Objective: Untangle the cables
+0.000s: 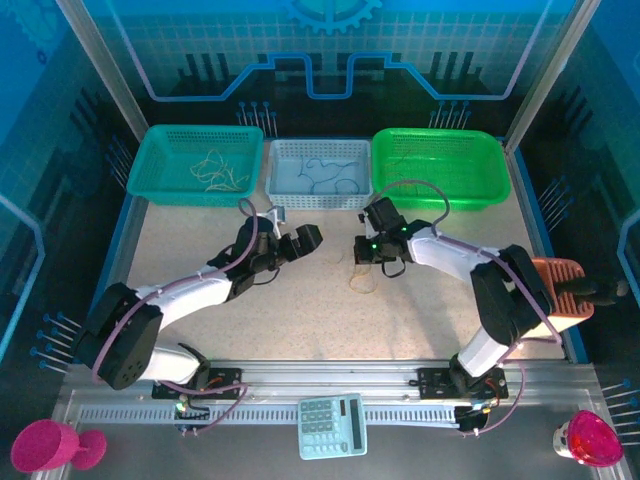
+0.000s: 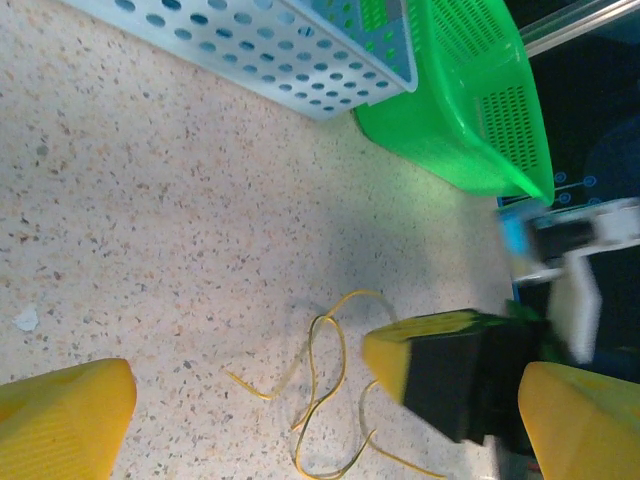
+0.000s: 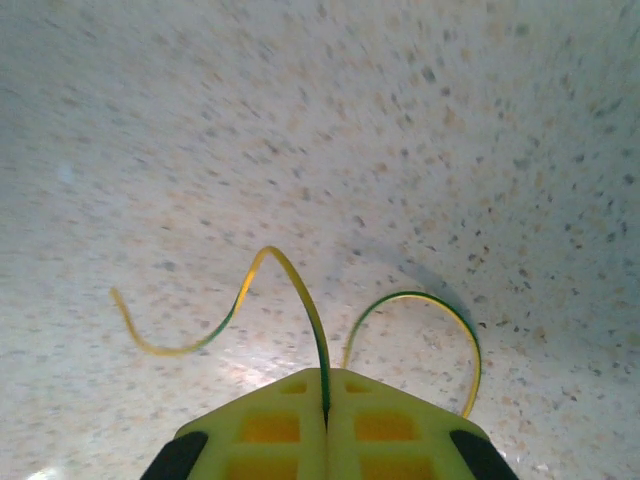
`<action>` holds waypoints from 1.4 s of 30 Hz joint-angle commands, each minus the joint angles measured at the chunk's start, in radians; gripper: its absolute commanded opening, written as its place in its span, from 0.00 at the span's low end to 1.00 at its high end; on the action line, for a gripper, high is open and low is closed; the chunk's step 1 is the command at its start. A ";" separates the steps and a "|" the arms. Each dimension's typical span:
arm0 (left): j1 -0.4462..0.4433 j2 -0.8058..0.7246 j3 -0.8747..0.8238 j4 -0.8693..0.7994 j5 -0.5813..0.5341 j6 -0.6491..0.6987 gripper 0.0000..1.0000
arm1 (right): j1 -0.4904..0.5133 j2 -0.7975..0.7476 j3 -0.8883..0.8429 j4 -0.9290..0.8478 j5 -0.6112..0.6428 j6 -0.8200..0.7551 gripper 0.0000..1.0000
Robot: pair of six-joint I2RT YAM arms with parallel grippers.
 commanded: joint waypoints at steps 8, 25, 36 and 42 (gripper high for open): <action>0.000 0.107 0.012 0.232 0.076 -0.219 0.95 | -0.030 -0.134 0.020 0.003 -0.094 0.043 0.00; -0.026 0.376 -0.037 0.771 0.062 -0.486 0.54 | -0.033 -0.196 0.028 0.021 -0.152 0.086 0.00; -0.049 0.360 -0.074 0.817 0.038 -0.489 0.40 | -0.035 -0.181 0.024 0.030 -0.145 0.085 0.00; -0.052 0.363 -0.073 0.835 0.029 -0.494 0.14 | -0.037 -0.172 0.024 0.035 -0.151 0.079 0.00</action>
